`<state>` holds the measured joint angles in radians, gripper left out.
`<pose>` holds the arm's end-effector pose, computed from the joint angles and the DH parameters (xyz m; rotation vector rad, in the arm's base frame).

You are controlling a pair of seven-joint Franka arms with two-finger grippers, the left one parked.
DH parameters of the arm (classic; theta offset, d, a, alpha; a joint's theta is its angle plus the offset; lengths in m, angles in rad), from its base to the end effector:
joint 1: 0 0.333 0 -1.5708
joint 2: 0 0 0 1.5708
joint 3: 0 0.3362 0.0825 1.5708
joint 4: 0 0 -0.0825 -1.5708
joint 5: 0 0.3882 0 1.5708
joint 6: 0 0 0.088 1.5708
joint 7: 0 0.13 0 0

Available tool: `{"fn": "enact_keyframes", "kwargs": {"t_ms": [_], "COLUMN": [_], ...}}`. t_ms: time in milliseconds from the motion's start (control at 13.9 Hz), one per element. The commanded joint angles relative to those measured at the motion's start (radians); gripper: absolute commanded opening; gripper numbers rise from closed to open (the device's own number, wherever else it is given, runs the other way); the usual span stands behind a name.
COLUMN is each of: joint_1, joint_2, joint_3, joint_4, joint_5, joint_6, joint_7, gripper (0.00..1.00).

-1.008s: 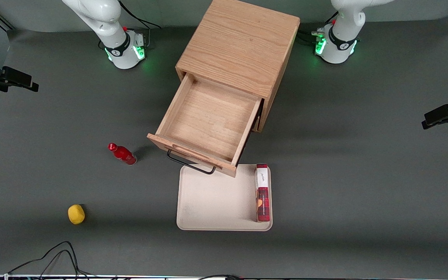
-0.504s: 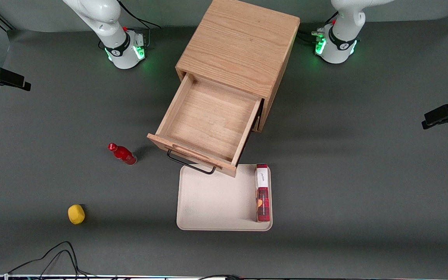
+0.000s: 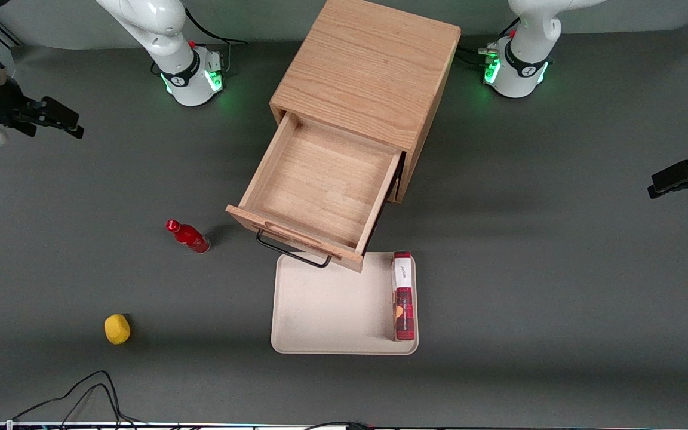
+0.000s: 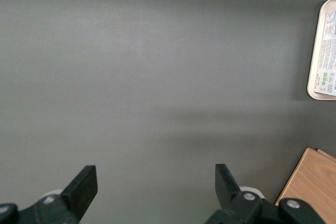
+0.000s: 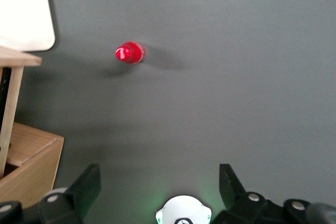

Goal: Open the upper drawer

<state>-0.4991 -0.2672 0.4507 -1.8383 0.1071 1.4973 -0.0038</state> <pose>0.4666 0.0177 0.6107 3.1315 -0.0968 -0.1559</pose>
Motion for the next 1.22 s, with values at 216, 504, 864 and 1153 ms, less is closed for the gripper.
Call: {"fn": "enact_keyframes", "kwargs": {"t_ms": [216, 504, 864, 1153], "joint_1": [0.512, 0.525, 0.496, 0.482], "joint_2": [0.031, 0.077, 0.111, 0.118], "joint_3": [-0.441, -0.468, -0.452, -0.446], "joint_4": [-0.012, 0.066, 0.122, 0.129], "joint_5": [-0.053, -0.07, -0.07, -0.07], "joint_6": [0.014, 0.0, -0.02, -0.019], "joint_7": [0.011, 0.011, 0.018, 0.018], "gripper": [1.0, 1.0, 1.0, 1.0]}}
